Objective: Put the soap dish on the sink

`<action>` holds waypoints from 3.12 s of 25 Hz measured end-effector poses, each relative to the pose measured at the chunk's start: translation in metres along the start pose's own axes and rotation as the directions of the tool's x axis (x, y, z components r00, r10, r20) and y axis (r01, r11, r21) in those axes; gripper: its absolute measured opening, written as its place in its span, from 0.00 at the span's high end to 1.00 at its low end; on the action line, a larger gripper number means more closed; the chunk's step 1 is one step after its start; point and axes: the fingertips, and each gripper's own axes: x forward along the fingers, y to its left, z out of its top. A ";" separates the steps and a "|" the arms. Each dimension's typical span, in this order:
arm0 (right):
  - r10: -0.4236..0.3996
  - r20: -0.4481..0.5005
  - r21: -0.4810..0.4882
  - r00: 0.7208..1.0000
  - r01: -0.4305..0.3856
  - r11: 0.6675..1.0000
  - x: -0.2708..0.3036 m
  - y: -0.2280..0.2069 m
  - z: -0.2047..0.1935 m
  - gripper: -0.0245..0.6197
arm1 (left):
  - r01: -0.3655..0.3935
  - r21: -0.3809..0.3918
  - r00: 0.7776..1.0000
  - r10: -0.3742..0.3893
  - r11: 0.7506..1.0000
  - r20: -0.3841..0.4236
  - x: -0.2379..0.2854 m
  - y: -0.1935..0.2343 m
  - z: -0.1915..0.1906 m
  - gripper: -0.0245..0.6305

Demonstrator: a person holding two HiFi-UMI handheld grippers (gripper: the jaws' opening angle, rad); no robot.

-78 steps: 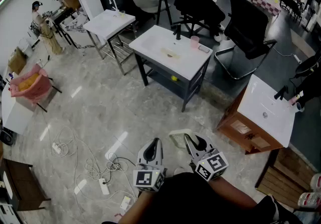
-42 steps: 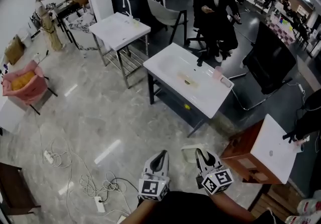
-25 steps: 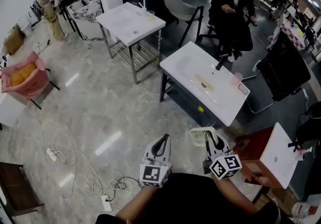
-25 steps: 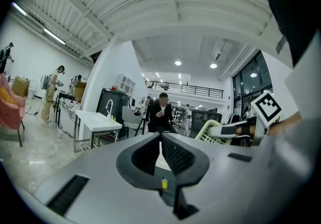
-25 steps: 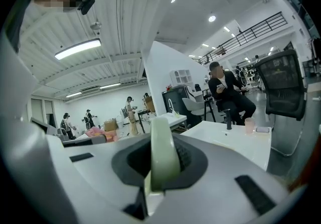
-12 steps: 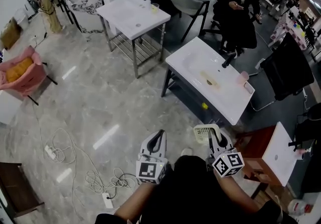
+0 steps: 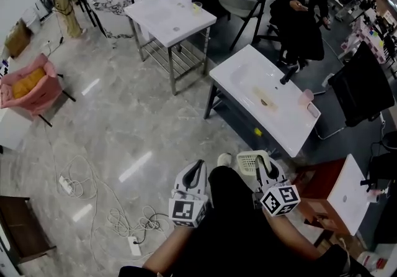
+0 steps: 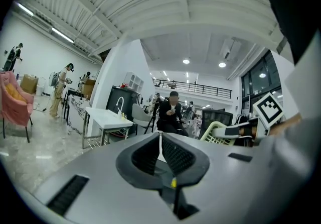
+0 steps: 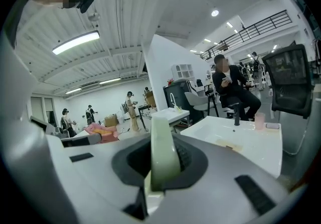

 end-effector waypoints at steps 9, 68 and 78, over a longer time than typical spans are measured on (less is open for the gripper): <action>-0.015 0.044 -0.022 0.999 0.016 1.000 0.041 -0.044 0.018 0.92 | 0.045 0.013 0.997 -0.044 0.999 -0.069 0.069 -0.009 -0.008 0.94; -0.178 -0.039 0.330 0.983 0.181 0.927 0.490 -0.367 0.117 0.92 | 0.383 -0.017 0.900 -0.378 0.923 -0.216 0.565 0.050 0.027 0.94; -0.214 -0.091 0.365 0.973 0.232 0.902 0.580 -0.412 0.089 0.92 | 0.411 -0.040 0.876 -0.407 0.911 -0.258 0.629 0.099 0.014 0.94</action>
